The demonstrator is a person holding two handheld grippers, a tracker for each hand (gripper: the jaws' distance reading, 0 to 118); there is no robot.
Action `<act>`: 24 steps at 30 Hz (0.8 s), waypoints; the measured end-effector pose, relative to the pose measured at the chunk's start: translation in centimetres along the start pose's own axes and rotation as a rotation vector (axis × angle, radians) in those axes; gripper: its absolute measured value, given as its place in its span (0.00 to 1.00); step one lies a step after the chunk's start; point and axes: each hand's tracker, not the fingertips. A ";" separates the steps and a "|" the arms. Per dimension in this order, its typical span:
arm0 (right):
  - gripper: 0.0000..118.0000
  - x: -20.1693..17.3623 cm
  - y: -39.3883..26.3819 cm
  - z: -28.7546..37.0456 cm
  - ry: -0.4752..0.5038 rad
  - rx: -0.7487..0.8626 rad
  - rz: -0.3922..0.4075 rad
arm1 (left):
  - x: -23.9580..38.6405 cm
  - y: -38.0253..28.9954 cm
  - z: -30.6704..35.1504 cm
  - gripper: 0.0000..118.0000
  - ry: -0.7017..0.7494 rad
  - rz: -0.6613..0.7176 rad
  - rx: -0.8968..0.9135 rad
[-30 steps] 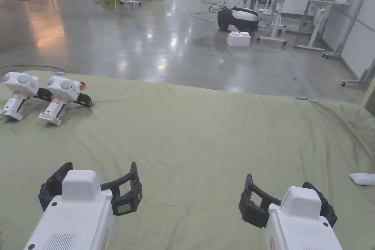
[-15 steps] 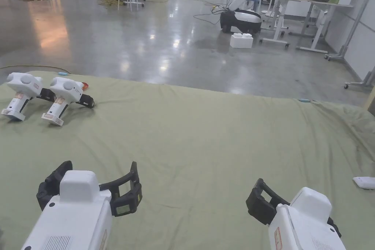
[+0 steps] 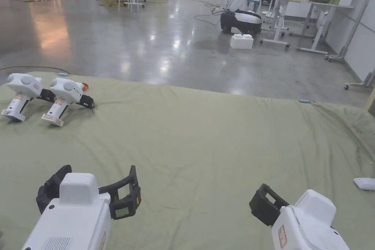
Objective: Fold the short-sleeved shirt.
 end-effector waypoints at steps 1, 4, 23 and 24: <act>0.92 0.0 -0.1 0.0 0.001 0.000 0.001 | 0.0 0.0 0.0 1.00 -0.001 -0.002 -0.004; 0.92 -0.5 -0.4 -0.2 0.001 -0.002 0.032 | 0.5 -0.1 0.0 1.00 -0.002 -0.017 -0.014; 0.92 -1.3 -0.9 -0.6 -0.007 -0.030 0.089 | 1.7 0.1 0.3 1.00 0.011 -0.057 0.015; 0.92 -1.3 -0.9 -0.7 -0.006 -0.031 0.091 | 1.7 0.1 0.3 1.00 0.016 -0.054 0.017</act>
